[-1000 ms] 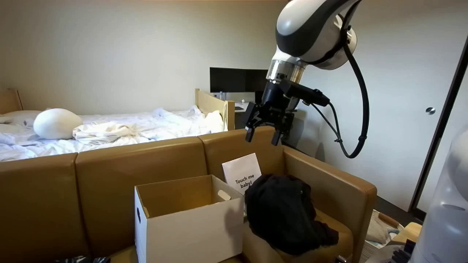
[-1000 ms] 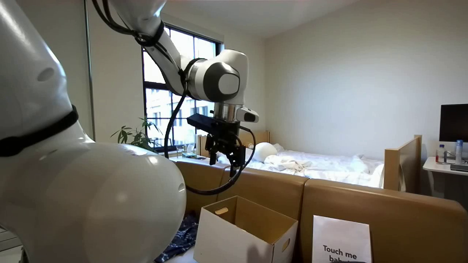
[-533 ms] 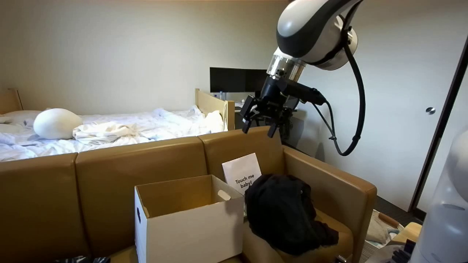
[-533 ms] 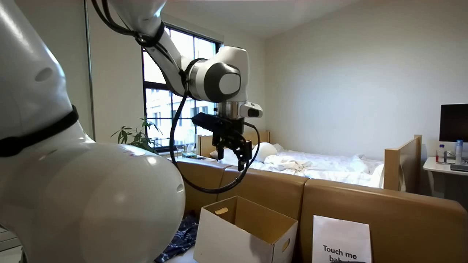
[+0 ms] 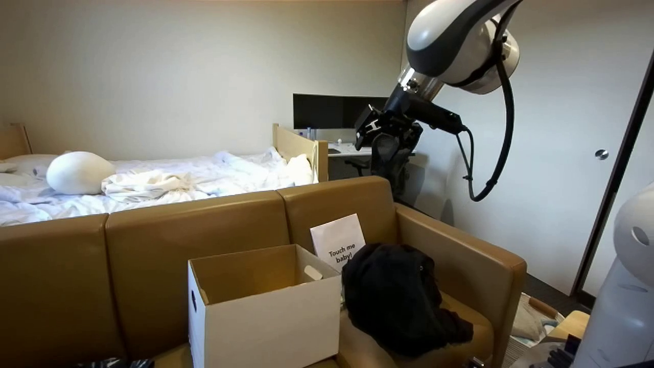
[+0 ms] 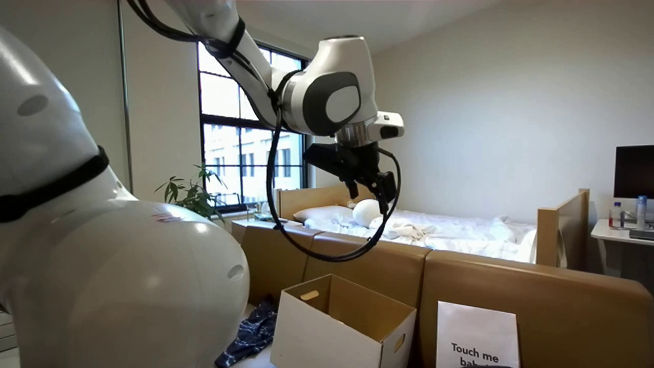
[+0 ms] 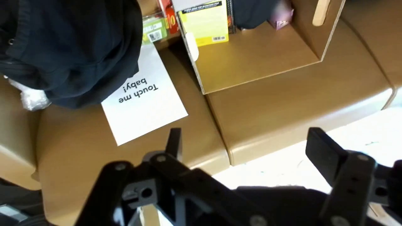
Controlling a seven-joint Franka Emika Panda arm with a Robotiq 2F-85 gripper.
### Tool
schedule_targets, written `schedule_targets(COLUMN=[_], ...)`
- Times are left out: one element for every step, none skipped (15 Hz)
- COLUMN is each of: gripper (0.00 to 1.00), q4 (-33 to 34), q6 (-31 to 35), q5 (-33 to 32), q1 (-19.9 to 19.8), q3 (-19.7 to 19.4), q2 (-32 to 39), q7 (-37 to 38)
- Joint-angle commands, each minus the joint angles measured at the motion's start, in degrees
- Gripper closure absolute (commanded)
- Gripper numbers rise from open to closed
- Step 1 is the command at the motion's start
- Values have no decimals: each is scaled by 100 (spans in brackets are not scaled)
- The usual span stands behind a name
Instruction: Put the black jersey inside the box
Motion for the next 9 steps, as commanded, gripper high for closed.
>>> schedule_targets(gripper=[0,0,0,0,0,0,0,0,0], q4=[33,127,228,365,505,669,848,1036,1203], q6=[70,41,10,9,-32,31,18,65,102], q5=[-424,-505,-585,-650,-644,-602,-533,-448,-409], q1=[-432,-517,-601,-655,-651,-629,-580,-527,-516], q3=[-117,-222,-293,-423,-570,-754,-945,-1167,-1325], q2=[-220,-215,-193,-133,-56,94,265,496,694], q7=[126,43,11,-77,-153,-257,-343,-463,-527])
